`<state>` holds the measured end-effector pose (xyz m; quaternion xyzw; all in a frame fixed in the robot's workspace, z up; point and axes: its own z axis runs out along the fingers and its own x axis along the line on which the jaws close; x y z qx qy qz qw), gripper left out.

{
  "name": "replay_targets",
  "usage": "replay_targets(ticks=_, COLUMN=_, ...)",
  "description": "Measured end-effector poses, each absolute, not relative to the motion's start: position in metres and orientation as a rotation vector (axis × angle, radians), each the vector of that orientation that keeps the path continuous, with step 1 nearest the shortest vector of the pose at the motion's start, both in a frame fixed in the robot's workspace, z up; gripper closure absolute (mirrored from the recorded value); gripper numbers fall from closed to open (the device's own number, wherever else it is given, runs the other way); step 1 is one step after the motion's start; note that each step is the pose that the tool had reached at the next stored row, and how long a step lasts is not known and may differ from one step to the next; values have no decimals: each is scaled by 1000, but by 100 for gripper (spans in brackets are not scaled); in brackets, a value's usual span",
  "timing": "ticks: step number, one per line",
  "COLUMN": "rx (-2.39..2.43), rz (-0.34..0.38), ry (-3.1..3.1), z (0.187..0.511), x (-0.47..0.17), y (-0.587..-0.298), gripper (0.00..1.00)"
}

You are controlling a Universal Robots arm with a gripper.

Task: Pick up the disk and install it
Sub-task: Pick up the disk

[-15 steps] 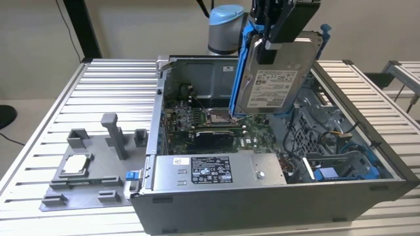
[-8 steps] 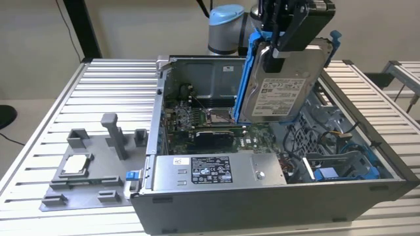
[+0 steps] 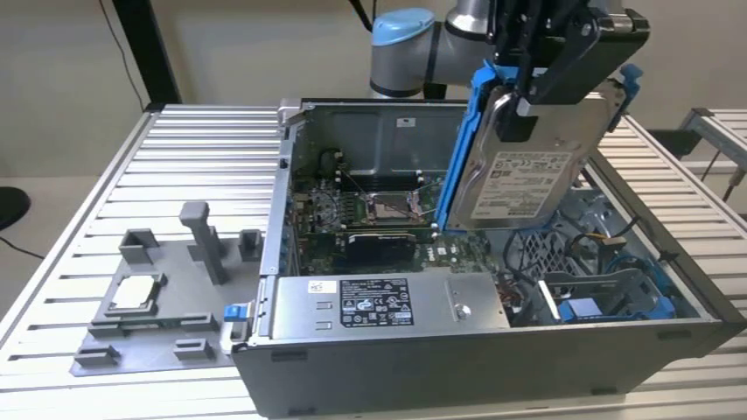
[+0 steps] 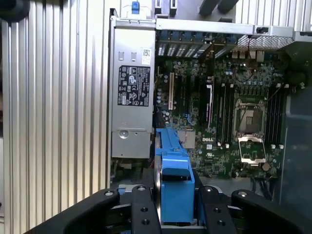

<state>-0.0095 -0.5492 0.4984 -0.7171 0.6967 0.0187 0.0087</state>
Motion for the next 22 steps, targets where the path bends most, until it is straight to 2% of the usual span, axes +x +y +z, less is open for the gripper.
replay_targets(ticks=16, rx=-2241, rz=59, ry=2177, z=496, x=44, y=-582, gripper=100)
replay_targets(ticks=22, rx=-2241, rz=58, ry=2177, z=496, x=45, y=-584, gripper=100)
